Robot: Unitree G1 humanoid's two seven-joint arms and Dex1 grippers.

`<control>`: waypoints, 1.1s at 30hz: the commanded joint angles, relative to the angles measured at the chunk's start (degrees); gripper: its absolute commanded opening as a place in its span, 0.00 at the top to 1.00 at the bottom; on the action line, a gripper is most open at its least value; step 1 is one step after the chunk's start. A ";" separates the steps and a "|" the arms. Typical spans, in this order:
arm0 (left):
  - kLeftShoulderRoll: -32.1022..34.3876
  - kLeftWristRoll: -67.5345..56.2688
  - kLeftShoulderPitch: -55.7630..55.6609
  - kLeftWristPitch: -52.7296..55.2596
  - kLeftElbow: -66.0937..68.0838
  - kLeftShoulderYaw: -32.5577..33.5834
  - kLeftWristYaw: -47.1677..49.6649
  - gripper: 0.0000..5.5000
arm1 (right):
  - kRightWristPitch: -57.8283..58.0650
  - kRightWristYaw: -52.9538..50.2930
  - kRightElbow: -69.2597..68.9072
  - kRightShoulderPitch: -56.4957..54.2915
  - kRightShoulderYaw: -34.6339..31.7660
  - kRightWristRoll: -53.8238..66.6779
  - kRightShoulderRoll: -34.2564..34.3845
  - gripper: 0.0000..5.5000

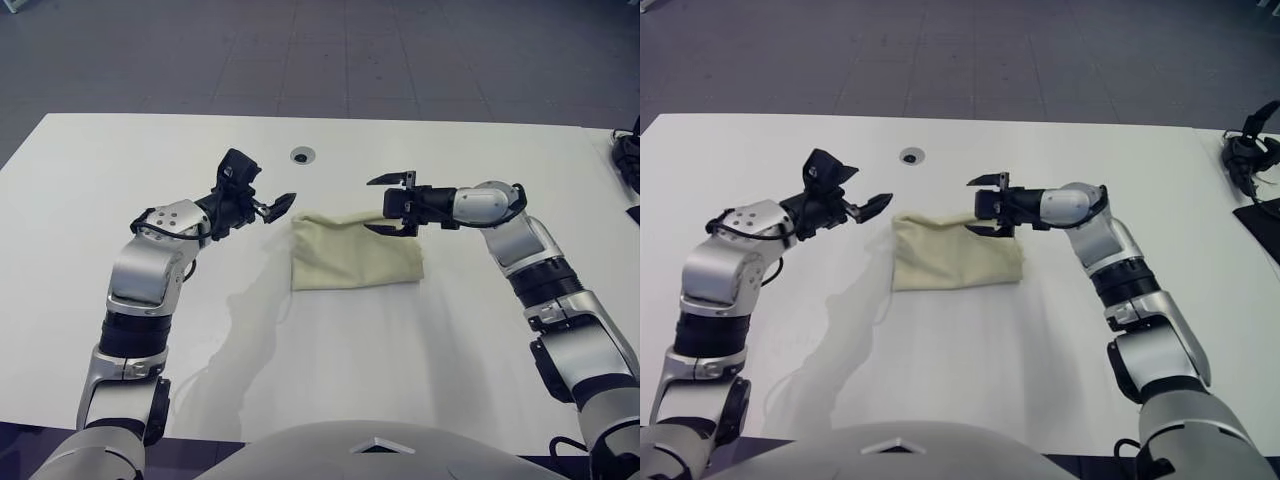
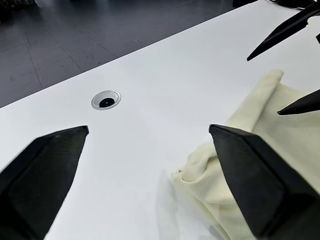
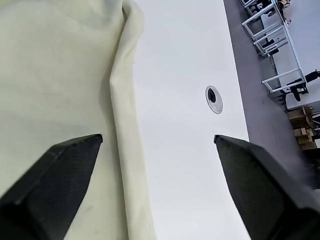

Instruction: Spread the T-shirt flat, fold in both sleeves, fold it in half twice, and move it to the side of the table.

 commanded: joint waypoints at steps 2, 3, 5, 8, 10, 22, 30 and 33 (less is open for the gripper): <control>-0.06 1.10 -1.33 -0.61 0.73 -0.80 0.20 0.02 | -2.18 -4.23 7.60 -4.61 2.17 -5.25 3.18 0.07; -0.10 1.17 -1.30 -0.67 0.72 -0.83 0.21 0.02 | -2.45 -5.08 8.83 -5.18 2.26 -5.86 3.70 0.04; -0.12 1.35 -1.12 -0.74 0.58 -0.89 0.42 0.02 | -3.04 -7.37 11.19 -6.50 1.93 -6.81 4.77 0.02; -0.13 1.56 -0.59 -0.85 0.33 -0.87 0.66 0.02 | -2.71 -9.25 13.10 -8.41 0.34 -6.11 6.07 0.02; -0.14 1.56 0.00 -0.91 0.03 -0.69 0.85 0.02 | -2.43 -10.08 14.04 -9.39 -0.72 -5.43 6.59 0.02; -0.32 1.81 1.04 -0.50 -0.91 -0.36 2.34 0.02 | -6.13 -7.13 12.17 -4.51 -2.08 -1.96 4.72 0.02; 1.04 1.55 0.68 -0.16 -1.12 2.76 3.39 0.02 | -15.61 -5.91 11.02 3.93 0.13 -6.40 -3.01 0.02; 1.46 1.61 0.64 -0.19 -1.02 3.44 3.70 0.02 | -17.56 -4.28 8.61 7.89 1.05 -6.58 -5.40 0.02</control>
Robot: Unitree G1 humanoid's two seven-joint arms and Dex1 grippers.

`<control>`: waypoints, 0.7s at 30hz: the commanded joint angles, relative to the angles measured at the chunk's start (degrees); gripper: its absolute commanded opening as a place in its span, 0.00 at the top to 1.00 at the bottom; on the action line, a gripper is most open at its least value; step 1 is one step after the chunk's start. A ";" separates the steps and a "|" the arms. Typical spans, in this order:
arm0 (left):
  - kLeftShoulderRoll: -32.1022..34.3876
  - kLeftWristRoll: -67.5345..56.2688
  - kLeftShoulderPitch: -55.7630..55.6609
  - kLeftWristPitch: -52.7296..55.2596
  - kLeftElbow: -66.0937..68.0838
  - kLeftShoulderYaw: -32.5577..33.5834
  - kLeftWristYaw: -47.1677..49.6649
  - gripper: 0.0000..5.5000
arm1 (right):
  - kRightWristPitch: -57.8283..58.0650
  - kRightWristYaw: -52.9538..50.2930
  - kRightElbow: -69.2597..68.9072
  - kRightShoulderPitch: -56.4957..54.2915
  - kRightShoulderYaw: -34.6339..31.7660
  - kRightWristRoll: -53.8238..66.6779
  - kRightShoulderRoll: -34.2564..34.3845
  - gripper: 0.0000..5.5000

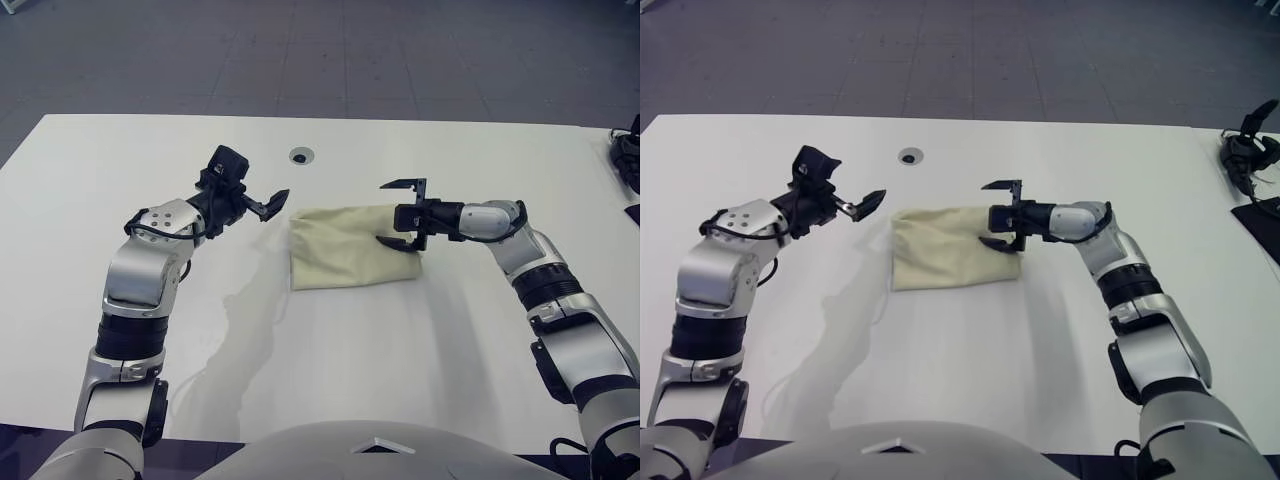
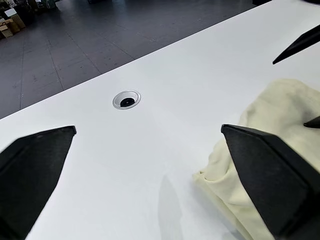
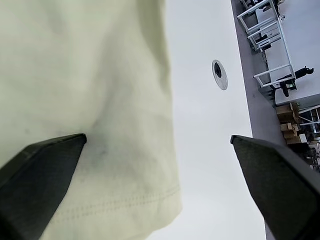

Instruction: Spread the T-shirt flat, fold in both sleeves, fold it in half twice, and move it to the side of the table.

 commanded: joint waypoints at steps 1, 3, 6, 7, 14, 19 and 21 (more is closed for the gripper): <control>1.15 0.48 -0.04 0.57 -0.33 1.35 0.62 0.02 | -1.95 3.54 -3.80 6.31 1.87 -0.74 -3.75 0.02; 1.53 0.40 0.35 0.80 -0.77 1.83 0.76 0.02 | -0.67 6.56 -9.66 10.53 1.25 1.77 -6.88 0.02; 2.03 0.12 2.11 1.65 -2.57 3.11 1.32 0.02 | 5.62 11.26 -23.71 17.03 -1.89 7.77 -12.92 0.02; 2.10 0.01 2.89 1.98 -3.35 3.58 1.54 0.02 | 8.24 12.51 -27.96 18.06 -3.02 9.55 -14.42 0.02; 1.24 -1.52 4.97 4.45 -6.59 6.52 2.86 0.02 | 47.54 14.92 -50.02 16.20 -9.31 36.64 -9.45 0.02; -0.03 -2.20 2.23 4.85 -5.36 6.25 2.95 0.02 | 50.99 15.03 -45.07 17.90 -3.62 37.13 -2.90 0.02; -0.57 -2.54 1.29 5.20 -5.37 6.15 3.50 0.02 | 50.43 15.28 -41.42 17.21 -1.86 35.64 -0.57 0.02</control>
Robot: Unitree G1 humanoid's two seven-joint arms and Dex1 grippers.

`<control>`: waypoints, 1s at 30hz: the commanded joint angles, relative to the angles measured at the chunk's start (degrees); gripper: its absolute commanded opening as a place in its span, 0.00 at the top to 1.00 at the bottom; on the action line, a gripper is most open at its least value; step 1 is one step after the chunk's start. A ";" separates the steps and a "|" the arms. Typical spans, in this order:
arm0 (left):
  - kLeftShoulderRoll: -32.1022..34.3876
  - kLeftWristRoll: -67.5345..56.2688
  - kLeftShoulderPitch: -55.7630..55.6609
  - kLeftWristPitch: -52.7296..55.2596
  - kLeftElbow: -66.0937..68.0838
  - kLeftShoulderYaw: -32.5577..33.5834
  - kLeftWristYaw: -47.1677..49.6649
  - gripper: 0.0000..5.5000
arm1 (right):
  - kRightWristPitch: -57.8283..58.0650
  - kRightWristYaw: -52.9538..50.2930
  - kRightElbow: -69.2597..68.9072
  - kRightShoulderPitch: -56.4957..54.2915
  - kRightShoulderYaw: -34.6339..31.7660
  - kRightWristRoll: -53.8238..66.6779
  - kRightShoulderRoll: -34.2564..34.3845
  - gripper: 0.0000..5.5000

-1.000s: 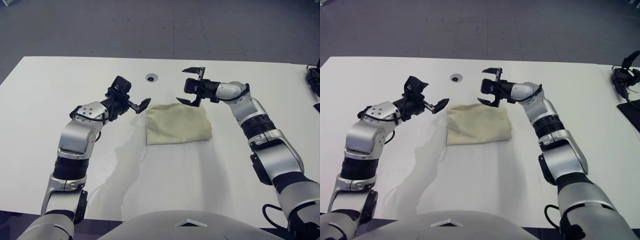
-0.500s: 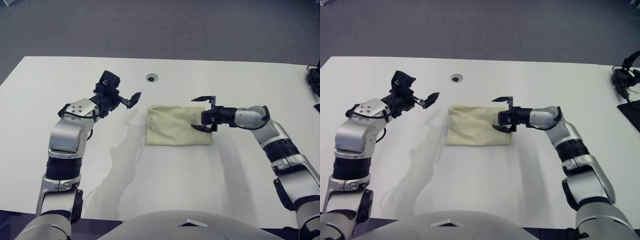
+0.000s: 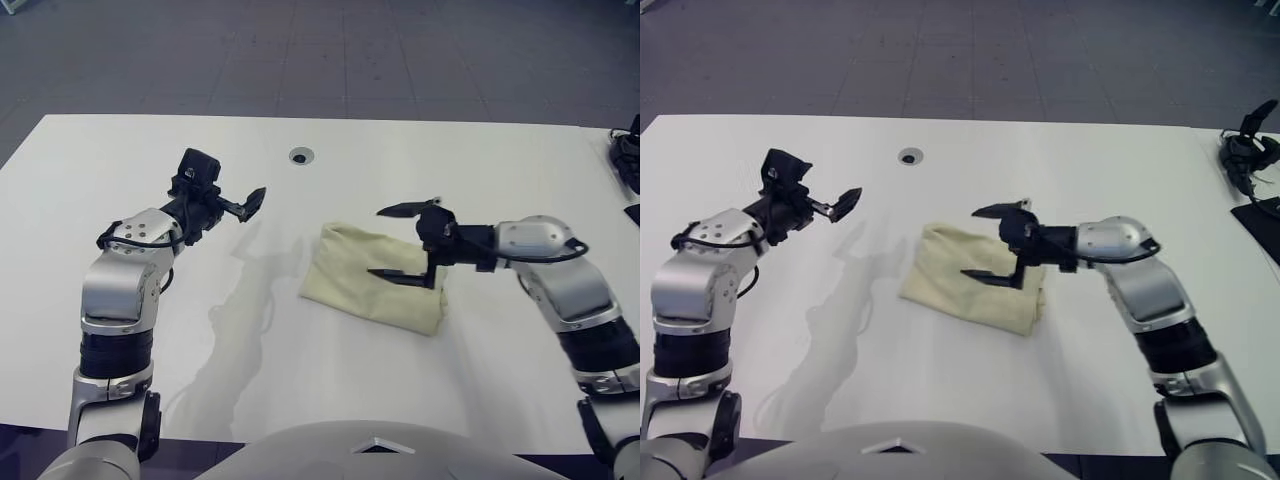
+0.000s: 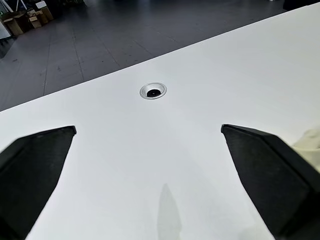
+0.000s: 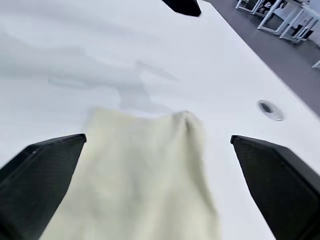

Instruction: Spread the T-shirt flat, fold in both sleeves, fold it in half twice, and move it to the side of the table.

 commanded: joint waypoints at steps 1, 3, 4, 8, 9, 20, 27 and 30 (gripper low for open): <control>-0.97 -0.82 -2.94 1.23 -0.39 0.18 1.08 0.02 | -0.97 0.47 6.46 -0.82 3.38 -3.11 3.72 0.02; -1.39 -1.12 -3.53 1.35 -0.39 0.37 1.68 0.02 | -2.72 0.97 9.79 -1.13 4.18 -4.70 5.01 0.02; -1.75 -1.23 -3.79 1.49 -0.44 0.48 2.16 0.02 | -4.46 0.68 12.76 -1.50 4.44 -5.88 6.04 0.02; -3.19 -1.40 -3.45 1.98 -1.88 -0.40 3.43 0.02 | -10.86 -3.06 25.45 -1.99 3.33 -9.42 10.51 0.02; -3.40 -1.37 -3.30 2.05 -2.20 -0.64 3.63 0.02 | -12.77 -5.46 29.36 -1.34 2.37 -10.64 10.85 0.02; -9.40 -1.76 2.77 3.93 -8.44 1.29 10.81 0.02 | -14.48 -46.22 64.30 7.47 -24.13 -6.34 5.87 0.02; -11.83 -0.43 1.10 5.73 -12.03 5.68 17.62 0.02 | -9.09 -53.59 28.12 -1.50 -25.57 -5.78 5.35 0.02; -13.27 0.55 1.45 6.10 -13.50 8.46 21.88 0.02 | 0.43 -55.86 11.35 -6.06 -21.43 -3.11 11.64 0.02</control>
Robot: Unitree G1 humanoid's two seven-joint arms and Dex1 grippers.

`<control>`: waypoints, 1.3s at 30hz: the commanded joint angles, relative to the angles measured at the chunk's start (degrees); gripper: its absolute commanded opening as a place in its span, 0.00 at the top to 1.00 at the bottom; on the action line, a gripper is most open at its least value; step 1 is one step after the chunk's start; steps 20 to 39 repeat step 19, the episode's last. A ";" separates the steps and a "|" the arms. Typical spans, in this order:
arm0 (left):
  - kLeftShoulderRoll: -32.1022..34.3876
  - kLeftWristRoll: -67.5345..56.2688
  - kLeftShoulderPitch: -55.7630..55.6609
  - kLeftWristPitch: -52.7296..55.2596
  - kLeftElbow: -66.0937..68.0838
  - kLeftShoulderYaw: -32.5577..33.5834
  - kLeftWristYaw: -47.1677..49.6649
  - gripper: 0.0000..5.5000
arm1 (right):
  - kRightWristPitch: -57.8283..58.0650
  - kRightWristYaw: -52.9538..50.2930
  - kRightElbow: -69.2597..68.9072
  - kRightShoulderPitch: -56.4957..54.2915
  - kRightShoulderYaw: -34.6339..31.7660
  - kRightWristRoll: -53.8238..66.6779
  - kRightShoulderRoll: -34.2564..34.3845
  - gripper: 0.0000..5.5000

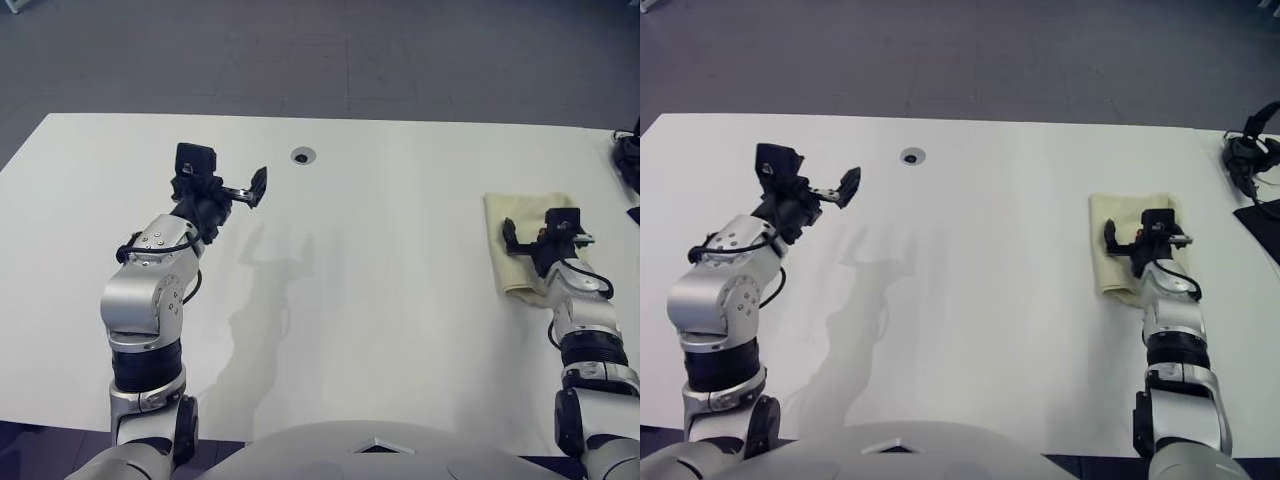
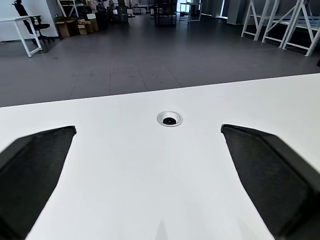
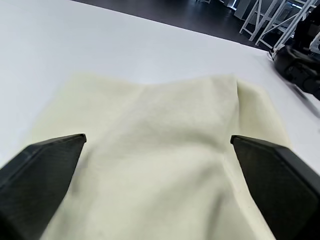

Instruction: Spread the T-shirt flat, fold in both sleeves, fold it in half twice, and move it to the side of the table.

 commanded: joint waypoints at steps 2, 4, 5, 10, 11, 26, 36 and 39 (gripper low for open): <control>-2.09 2.85 -0.73 0.46 -1.13 3.76 7.25 0.02 | 14.39 -4.64 -25.63 -6.56 8.13 2.25 12.69 0.02; -2.23 3.97 -1.24 -1.83 2.57 2.01 7.75 0.02 | 14.58 -6.10 -24.26 -4.88 9.47 0.91 16.32 0.02; -2.32 4.69 -1.40 -2.97 4.26 1.13 7.85 0.02 | 15.01 -6.85 -24.31 -4.14 9.61 0.03 17.11 0.02; -3.38 6.34 -1.37 -7.34 8.61 0.17 8.32 0.02 | 16.14 -7.11 -23.53 -4.11 8.03 -2.38 18.25 0.02; -3.69 6.29 -1.45 -8.33 9.04 0.33 8.39 0.02 | 16.15 -6.86 -23.31 -4.26 7.79 -2.74 18.23 0.02; -3.62 8.09 -0.41 -11.43 9.52 -0.47 8.25 0.02 | 15.92 -5.89 -22.77 -3.99 7.85 -4.90 19.81 0.02; -3.62 8.09 -0.41 -11.43 9.52 -0.47 8.25 0.02 | 15.92 -5.89 -22.77 -3.99 7.85 -4.90 19.81 0.02; -3.62 8.09 -0.41 -11.43 9.52 -0.47 8.25 0.02 | 15.92 -5.89 -22.77 -3.99 7.85 -4.90 19.81 0.02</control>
